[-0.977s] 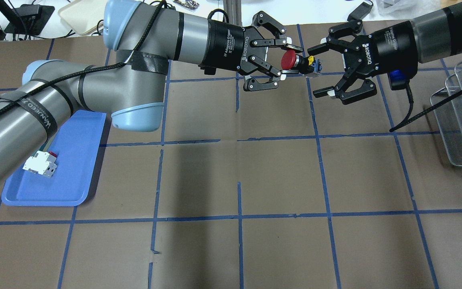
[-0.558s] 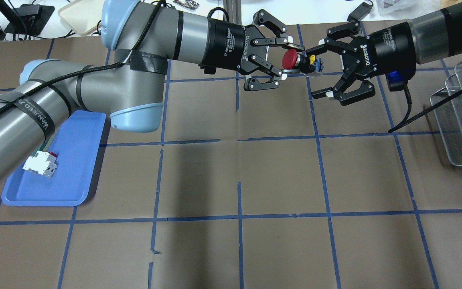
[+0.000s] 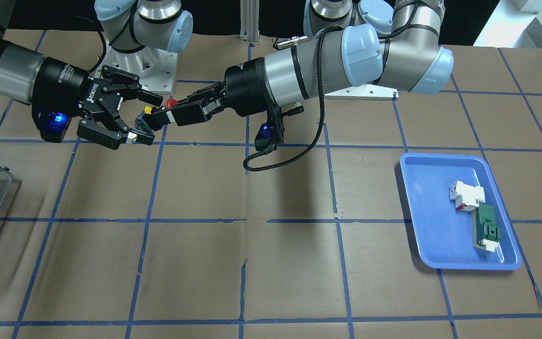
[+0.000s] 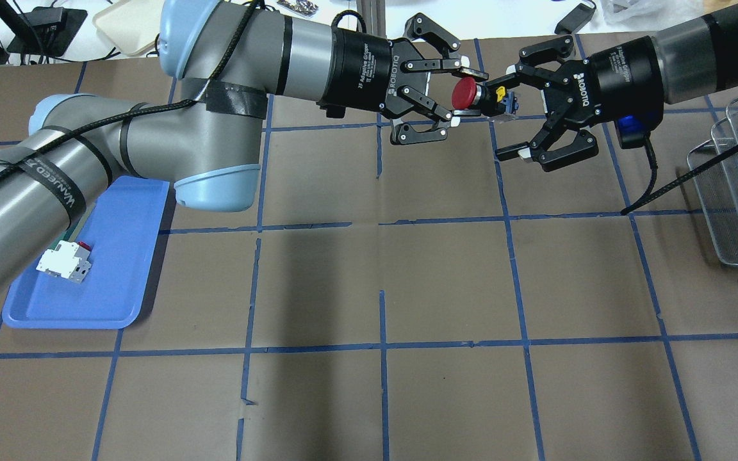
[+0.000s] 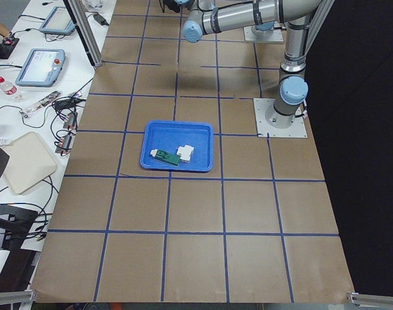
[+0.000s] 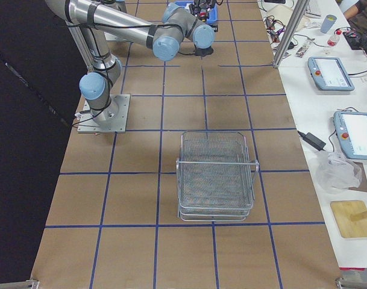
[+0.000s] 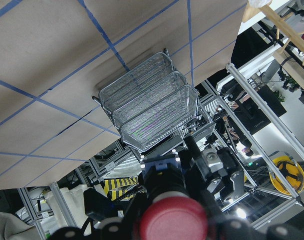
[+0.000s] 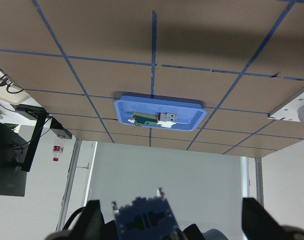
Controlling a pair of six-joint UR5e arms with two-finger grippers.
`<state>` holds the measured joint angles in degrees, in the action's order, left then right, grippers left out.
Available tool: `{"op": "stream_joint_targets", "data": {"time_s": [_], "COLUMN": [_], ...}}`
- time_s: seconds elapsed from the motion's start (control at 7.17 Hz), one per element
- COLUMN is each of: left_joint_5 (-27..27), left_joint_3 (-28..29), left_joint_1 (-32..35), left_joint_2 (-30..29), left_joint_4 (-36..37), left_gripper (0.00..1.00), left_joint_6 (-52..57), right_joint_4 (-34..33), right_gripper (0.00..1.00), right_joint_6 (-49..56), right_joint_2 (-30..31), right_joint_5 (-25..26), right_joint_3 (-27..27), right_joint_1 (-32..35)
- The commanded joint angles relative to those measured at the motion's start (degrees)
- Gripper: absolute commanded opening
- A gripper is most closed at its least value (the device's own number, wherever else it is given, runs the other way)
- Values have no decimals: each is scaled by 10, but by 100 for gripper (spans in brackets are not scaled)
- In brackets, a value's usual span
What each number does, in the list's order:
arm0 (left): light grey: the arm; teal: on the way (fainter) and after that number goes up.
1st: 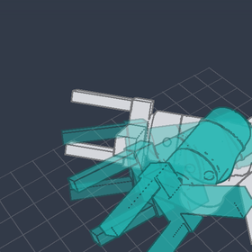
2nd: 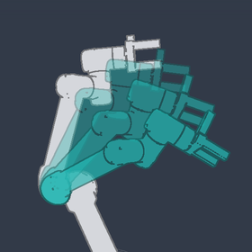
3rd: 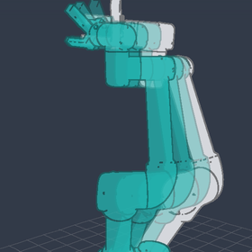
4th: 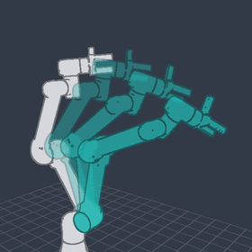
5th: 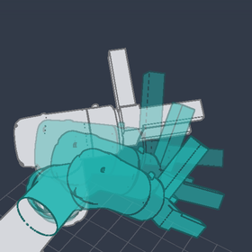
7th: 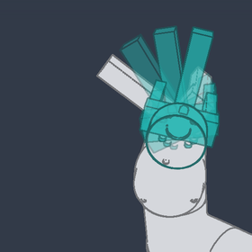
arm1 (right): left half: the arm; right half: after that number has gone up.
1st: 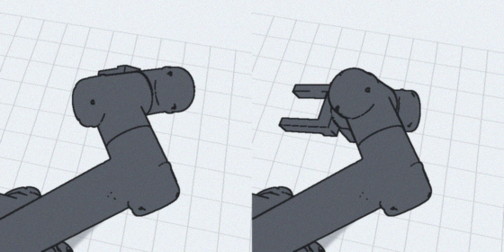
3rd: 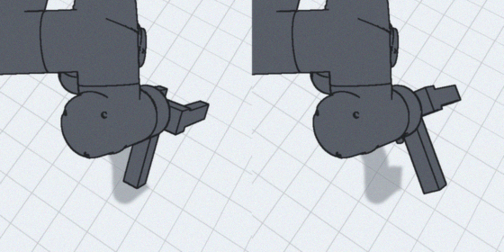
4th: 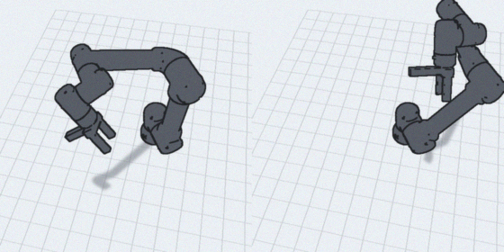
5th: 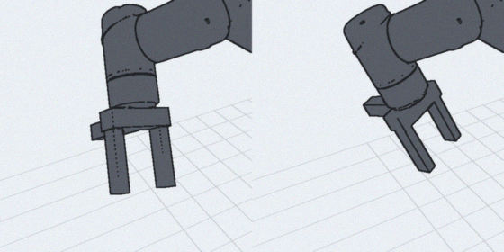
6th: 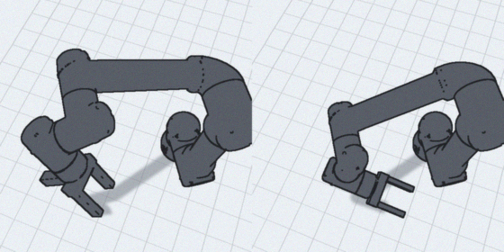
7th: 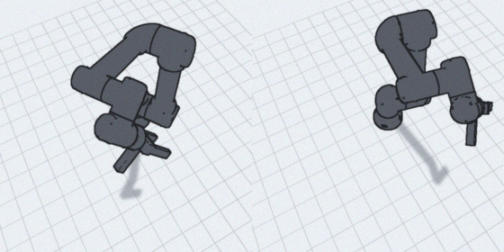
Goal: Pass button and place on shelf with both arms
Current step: 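Move the open right gripper toward the button held by the left gripper, then close the right gripper on the button's base beside the left gripper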
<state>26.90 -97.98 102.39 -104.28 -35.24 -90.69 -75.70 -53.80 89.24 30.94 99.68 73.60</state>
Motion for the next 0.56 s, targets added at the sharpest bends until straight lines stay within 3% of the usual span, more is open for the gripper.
{"op": "stream_joint_targets", "data": {"time_s": [0.0, 0.42], "left_joint_5": [0, -3], "left_joint_3": [1, 1], "left_joint_1": [0, 0], "left_joint_2": [0, 6], "left_joint_4": [0, 1], "left_gripper": [5, 5], "left_joint_6": [0, -7], "right_joint_4": [4, 8], "right_gripper": [100, 100], "right_joint_6": [-1, 0], "right_joint_2": [11, 12], "right_joint_5": [0, 0], "right_joint_3": [0, 3], "right_joint_1": [0, 0]}}
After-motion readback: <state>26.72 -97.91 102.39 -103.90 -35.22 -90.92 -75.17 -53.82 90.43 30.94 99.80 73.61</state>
